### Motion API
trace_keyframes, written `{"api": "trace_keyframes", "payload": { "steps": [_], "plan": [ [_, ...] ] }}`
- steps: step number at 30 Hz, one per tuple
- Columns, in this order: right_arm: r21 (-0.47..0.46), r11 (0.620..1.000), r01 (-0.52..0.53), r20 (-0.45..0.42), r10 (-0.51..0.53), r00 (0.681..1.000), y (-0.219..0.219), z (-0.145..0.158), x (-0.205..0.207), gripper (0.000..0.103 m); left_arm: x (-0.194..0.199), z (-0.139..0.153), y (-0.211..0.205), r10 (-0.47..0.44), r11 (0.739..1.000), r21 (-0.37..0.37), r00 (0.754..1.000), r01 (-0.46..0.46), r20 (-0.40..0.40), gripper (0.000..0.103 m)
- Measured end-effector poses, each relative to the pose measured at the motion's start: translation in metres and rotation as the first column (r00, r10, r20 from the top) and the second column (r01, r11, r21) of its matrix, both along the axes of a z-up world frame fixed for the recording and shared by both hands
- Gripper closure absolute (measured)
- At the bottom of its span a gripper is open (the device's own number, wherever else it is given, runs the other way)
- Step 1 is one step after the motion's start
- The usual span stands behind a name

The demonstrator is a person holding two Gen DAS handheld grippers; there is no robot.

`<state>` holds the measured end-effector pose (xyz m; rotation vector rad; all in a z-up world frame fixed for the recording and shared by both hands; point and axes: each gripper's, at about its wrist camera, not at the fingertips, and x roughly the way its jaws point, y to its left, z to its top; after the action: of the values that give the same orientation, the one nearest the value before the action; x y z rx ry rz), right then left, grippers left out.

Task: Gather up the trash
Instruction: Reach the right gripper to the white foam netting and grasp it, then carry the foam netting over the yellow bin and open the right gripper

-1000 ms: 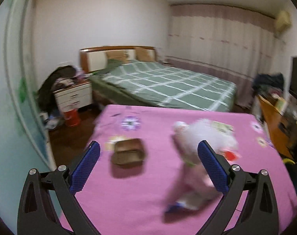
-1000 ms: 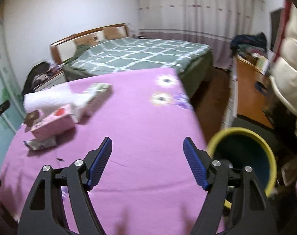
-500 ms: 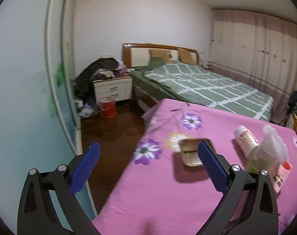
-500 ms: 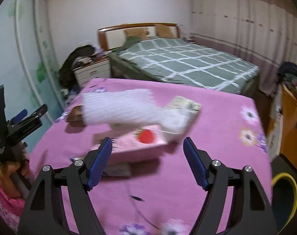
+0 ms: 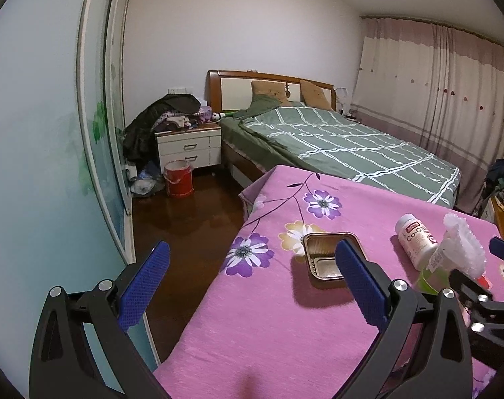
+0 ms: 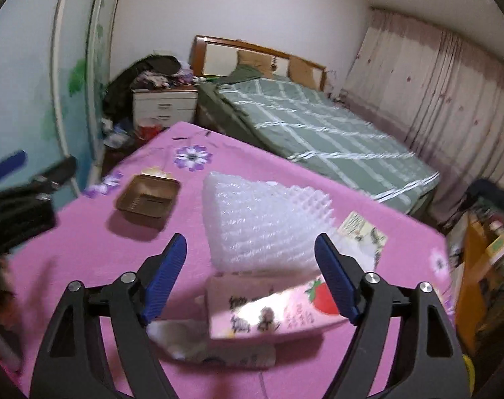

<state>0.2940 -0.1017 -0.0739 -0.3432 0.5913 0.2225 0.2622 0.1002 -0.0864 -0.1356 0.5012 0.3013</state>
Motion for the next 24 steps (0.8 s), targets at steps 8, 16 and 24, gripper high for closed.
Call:
{"api": "trace_keyframes", "payload": {
  "steps": [8,16,24],
  "plan": [
    [0.075,0.997,0.014,0.023,-0.016,1.000,-0.026,0.016,-0.002,0.086,0.002,-0.001,-0.006,-0.028,1.000,0.001,1.000,0.028,-0.001,0.005],
    [0.229,0.973,0.018,0.077,-0.037,0.996,-0.077,0.059,-0.038,0.089,-0.001,0.001,-0.013,-0.057,0.998,0.011,0.998,0.057,0.000,0.005],
    [0.344,0.936,0.071,0.101,-0.112,0.989,-0.142,0.092,-0.078,0.089,-0.002,0.003,-0.021,-0.090,0.996,0.024,0.996,0.090,-0.002,0.005]
  ]
}}
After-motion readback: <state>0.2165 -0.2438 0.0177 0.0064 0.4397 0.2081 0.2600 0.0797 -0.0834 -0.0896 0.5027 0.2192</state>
